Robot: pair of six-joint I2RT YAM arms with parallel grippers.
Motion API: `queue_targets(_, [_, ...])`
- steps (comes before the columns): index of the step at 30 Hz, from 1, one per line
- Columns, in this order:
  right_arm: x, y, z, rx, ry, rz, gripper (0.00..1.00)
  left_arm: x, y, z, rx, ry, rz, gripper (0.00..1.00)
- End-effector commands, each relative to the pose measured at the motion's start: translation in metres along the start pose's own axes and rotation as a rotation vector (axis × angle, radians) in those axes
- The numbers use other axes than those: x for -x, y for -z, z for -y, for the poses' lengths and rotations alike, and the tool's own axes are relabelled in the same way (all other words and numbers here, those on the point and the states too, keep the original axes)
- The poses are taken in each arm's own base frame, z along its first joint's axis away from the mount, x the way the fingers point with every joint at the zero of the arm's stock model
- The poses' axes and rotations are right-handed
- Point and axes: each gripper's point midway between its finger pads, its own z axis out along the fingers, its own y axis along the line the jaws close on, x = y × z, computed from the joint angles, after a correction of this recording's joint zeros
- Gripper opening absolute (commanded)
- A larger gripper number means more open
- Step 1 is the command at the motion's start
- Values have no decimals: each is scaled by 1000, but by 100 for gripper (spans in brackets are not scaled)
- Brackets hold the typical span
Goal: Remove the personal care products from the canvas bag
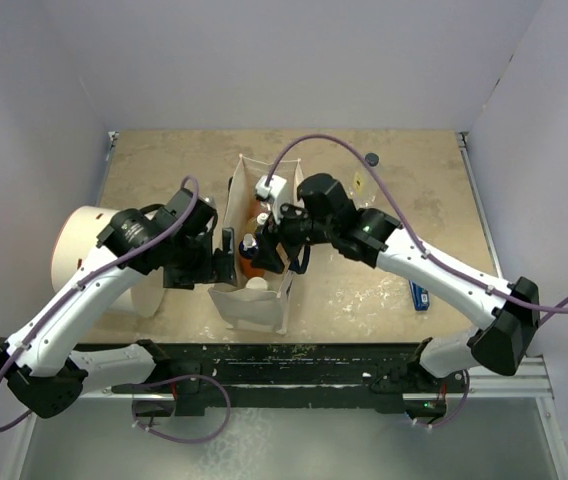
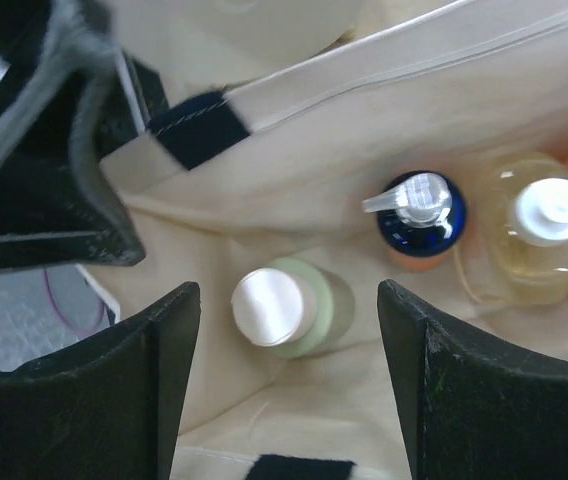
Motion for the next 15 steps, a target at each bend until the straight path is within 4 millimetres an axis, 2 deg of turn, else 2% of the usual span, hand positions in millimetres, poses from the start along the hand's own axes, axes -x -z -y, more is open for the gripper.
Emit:
queue_targets(1, [-10, -4, -23, 71, 193, 20, 74, -4, 2, 6, -55, 21, 2, 99])
queue_targets(5, [-32, -3, -36, 124, 308, 26, 77, -13, 2, 6, -91, 19, -16, 99])
queue_targets(10, [-42, -2, -45, 165, 458, 104, 80, -22, 4, 0, -101, 11, -22, 99])
queue_targets(12, [-52, -4, -47, 179, 515, 118, 81, -24, 5, 2, -127, 4, -14, 99])
queue_targets(15, [-59, -9, -50, 195, 596, 109, 81, -30, -2, 4, -155, -6, -37, 99])
